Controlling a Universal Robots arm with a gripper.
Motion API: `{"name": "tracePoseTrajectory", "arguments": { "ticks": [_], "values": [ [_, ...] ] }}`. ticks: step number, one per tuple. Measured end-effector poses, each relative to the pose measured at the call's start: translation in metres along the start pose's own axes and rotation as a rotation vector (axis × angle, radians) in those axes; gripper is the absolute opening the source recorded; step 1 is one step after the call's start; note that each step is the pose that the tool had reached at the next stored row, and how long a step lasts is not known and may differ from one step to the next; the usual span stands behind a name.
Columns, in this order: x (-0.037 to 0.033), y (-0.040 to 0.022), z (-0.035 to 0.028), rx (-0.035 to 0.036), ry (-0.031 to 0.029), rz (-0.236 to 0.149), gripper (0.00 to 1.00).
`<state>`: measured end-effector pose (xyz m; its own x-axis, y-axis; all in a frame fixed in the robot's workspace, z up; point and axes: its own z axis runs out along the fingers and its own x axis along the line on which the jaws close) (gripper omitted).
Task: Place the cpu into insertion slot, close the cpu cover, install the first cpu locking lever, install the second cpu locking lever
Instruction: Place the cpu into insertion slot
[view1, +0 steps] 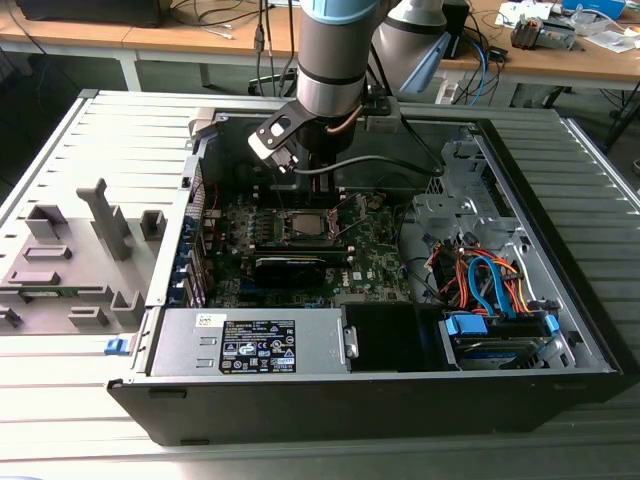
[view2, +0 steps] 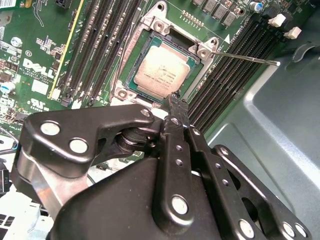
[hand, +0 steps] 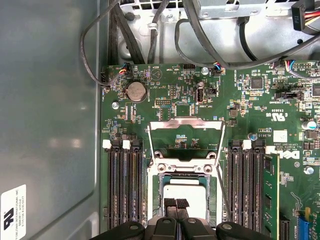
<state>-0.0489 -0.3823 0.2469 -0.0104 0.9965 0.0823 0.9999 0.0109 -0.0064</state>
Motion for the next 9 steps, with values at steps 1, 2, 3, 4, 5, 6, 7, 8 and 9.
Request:
{"name": "tracePoseTrajectory", "arguments": {
  "ticks": [1, 2, 3, 4, 5, 6, 7, 8, 9],
  "values": [
    [0.0, 0.0, -0.0001, 0.0, -0.0001, 0.0, 0.11],
    [0.0, 0.0, -0.0001, 0.0, 0.0, 0.0, 0.11],
    [0.0, 0.0, -0.0001, 0.0, 0.0, 0.0, 0.11],
    [0.0, 0.0, -0.0003, 0.0001, -0.0001, 0.0, 0.11],
    [0.0, 0.0, -0.0004, 0.0, -0.0002, 0.0, 0.11],
    [0.0001, 0.0, -0.0007, 0.0, -0.0001, 0.0, 0.11],
    [0.0001, 0.0, -0.001, 0.0001, -0.0001, 0.0, 0.11],
    [0.0001, 0.0, -0.0014, 0.0001, -0.0002, 0.0, 0.11],
    [0.0001, 0.0, -0.0018, 0.0001, -0.0001, 0.0, 0.11]
  ]
}}
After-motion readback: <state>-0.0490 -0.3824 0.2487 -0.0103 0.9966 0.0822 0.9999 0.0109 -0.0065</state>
